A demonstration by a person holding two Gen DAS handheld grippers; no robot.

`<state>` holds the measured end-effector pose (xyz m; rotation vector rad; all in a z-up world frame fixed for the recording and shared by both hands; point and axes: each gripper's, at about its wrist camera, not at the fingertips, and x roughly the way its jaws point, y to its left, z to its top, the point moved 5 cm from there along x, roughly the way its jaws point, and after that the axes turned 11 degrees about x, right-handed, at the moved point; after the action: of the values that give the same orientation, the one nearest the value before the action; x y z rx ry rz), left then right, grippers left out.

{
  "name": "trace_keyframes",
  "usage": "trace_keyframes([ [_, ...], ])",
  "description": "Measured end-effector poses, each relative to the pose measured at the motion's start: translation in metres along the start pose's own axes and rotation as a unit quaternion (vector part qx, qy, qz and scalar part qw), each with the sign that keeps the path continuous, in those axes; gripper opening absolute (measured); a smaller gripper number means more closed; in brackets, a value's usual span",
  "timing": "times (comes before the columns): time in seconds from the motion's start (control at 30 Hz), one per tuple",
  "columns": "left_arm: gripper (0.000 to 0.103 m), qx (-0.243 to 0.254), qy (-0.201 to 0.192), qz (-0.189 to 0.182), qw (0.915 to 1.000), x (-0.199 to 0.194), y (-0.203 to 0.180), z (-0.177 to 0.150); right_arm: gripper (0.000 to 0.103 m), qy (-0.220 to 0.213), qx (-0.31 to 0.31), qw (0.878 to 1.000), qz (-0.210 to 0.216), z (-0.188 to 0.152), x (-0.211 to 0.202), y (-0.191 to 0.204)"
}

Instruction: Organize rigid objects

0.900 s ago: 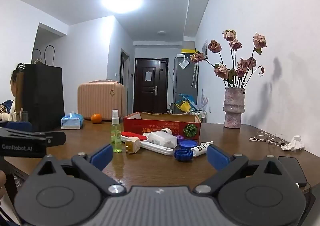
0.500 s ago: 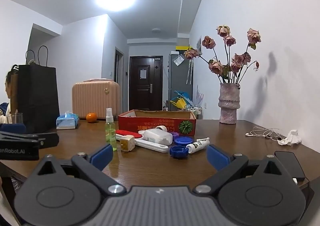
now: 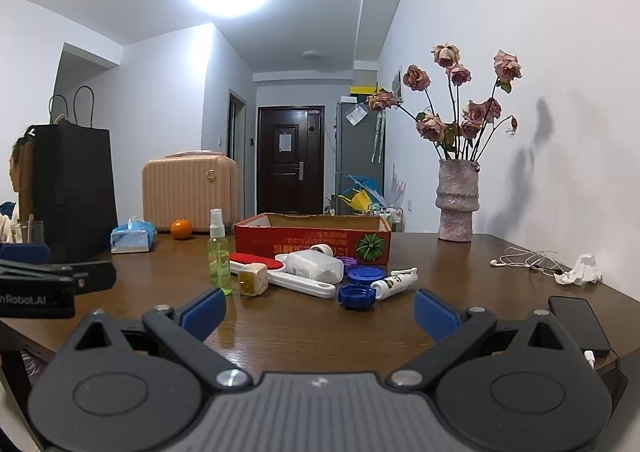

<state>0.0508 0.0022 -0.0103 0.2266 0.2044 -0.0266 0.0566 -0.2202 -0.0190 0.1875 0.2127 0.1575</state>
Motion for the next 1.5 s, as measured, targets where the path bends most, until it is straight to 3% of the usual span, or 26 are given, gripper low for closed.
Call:
trace_keyframes([
  [1.5,0.103,0.007,-0.001,0.0,1.0,0.0011,-0.001,-0.0029,0.101,0.0,0.002,1.0,-0.003,-0.003,0.0007,-0.0033],
])
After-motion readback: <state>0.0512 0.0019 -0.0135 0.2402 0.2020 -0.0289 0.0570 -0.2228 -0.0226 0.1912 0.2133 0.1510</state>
